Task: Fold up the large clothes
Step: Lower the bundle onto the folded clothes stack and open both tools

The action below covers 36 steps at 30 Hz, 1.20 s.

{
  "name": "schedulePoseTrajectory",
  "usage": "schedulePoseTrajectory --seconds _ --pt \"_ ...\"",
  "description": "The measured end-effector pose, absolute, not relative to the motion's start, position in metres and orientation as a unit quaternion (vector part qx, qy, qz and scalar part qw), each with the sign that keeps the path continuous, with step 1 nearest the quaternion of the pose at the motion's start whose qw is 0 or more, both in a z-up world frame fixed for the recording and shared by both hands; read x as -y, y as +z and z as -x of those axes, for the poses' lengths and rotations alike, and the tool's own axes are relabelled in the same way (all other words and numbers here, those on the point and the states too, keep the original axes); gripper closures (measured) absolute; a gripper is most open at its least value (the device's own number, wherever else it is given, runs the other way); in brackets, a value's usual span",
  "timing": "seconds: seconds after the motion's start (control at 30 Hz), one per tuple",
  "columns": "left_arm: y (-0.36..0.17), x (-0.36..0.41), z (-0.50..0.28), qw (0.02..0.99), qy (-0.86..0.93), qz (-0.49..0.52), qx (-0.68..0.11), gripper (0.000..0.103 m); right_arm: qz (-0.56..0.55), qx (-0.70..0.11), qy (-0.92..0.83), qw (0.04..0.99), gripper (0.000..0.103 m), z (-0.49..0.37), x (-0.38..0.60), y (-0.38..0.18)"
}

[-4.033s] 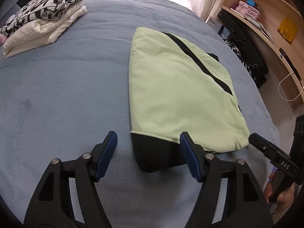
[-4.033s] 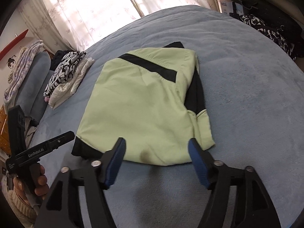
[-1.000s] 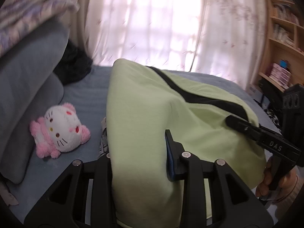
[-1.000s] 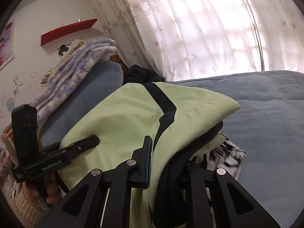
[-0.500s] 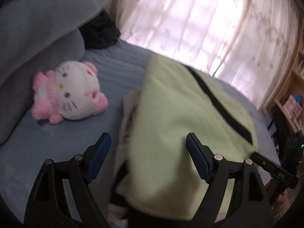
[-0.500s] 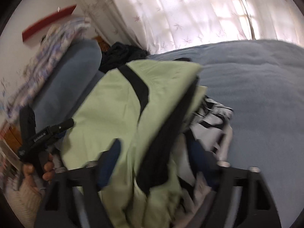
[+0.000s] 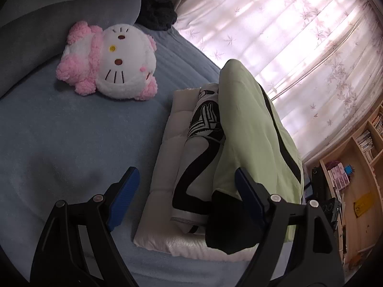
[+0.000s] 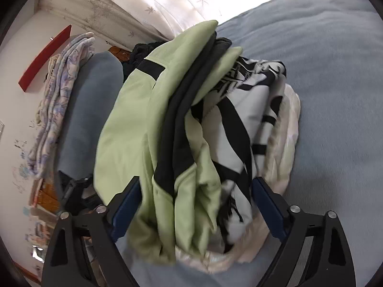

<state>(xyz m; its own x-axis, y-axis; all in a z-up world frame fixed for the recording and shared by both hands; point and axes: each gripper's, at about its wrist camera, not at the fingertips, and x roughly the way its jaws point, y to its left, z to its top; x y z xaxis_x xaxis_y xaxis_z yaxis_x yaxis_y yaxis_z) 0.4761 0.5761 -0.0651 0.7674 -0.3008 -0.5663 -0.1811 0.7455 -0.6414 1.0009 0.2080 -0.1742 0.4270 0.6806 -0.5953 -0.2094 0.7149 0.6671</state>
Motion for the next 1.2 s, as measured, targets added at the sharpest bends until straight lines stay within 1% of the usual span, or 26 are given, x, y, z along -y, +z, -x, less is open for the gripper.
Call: schedulePoseTrajectory --seconds 0.07,0.1,0.13,0.17,0.2,0.23,0.27,0.3,0.4,0.53,0.63,0.77,0.83,0.87,0.9,0.97,1.13,1.2 --pt "-0.066 -0.575 -0.476 0.87 -0.035 0.36 -0.335 0.023 -0.266 -0.459 0.269 0.804 0.011 -1.013 -0.213 -0.189" --pt "-0.064 -0.573 -0.475 0.869 -0.035 0.364 -0.334 0.023 -0.27 -0.462 0.266 0.802 0.012 -1.009 -0.216 -0.194" --pt "-0.065 -0.573 -0.476 0.867 -0.036 0.368 -0.335 0.023 -0.268 -0.463 0.266 0.802 0.016 -1.011 -0.223 -0.199" --pt "-0.068 -0.574 -0.476 0.865 -0.037 0.372 -0.335 0.023 -0.253 -0.464 0.267 0.806 0.032 -1.018 -0.23 -0.204" --pt "-0.066 -0.574 -0.476 0.863 -0.037 0.375 -0.336 0.023 -0.251 -0.462 0.268 0.807 0.041 -1.013 -0.233 -0.206" --pt "-0.063 -0.574 -0.476 0.862 -0.035 0.376 -0.337 0.023 -0.253 -0.462 0.268 0.807 0.046 -1.012 -0.238 -0.208" --pt "-0.063 -0.574 -0.475 0.863 -0.032 0.376 -0.337 0.023 -0.253 -0.465 0.266 0.805 0.054 -1.01 -0.243 -0.208" --pt "-0.062 -0.574 -0.473 0.864 -0.028 0.373 -0.336 0.023 -0.256 -0.471 0.264 0.802 0.059 -1.008 -0.248 -0.206" --pt "-0.057 -0.576 -0.468 0.868 -0.011 0.365 -0.336 0.023 -0.255 -0.486 0.264 0.793 0.064 -1.006 -0.261 -0.206" --pt "-0.056 -0.583 -0.462 0.866 -0.009 0.371 -0.335 0.023 -0.242 -0.5 0.271 0.786 0.066 -1.005 -0.283 -0.211" --pt "-0.054 -0.58 -0.461 0.869 -0.009 0.354 -0.346 0.023 -0.213 -0.492 0.262 0.802 0.066 -1.021 -0.296 -0.222" --pt "-0.034 -0.557 -0.457 0.894 -0.001 0.279 -0.35 0.023 -0.209 -0.48 0.253 0.814 0.065 -1.041 -0.298 -0.233" --pt "-0.017 -0.54 -0.454 0.913 0.007 0.224 -0.341 0.023 -0.192 -0.481 0.255 0.817 0.063 -1.043 -0.3 -0.235" --pt "-0.01 -0.534 -0.453 0.92 0.009 0.205 -0.335 0.023 -0.183 -0.483 0.256 0.817 0.061 -1.048 -0.303 -0.236" --pt "0.001 -0.522 -0.452 0.929 0.011 0.175 -0.327 0.023 -0.176 -0.485 0.25 0.819 0.054 -1.053 -0.307 -0.233" --pt "0.015 -0.506 -0.453 0.938 0.006 0.146 -0.315 0.023 -0.137 -0.475 0.227 0.839 0.05 -1.061 -0.32 -0.221" --pt "0.039 -0.466 -0.47 0.947 -0.013 0.111 -0.302 0.023 -0.04 -0.424 0.16 0.891 0.048 -1.074 -0.354 -0.187" --pt "0.042 -0.449 -0.482 0.947 -0.01 0.099 -0.304 0.024 -0.025 -0.402 0.118 0.908 0.048 -1.094 -0.364 -0.169"
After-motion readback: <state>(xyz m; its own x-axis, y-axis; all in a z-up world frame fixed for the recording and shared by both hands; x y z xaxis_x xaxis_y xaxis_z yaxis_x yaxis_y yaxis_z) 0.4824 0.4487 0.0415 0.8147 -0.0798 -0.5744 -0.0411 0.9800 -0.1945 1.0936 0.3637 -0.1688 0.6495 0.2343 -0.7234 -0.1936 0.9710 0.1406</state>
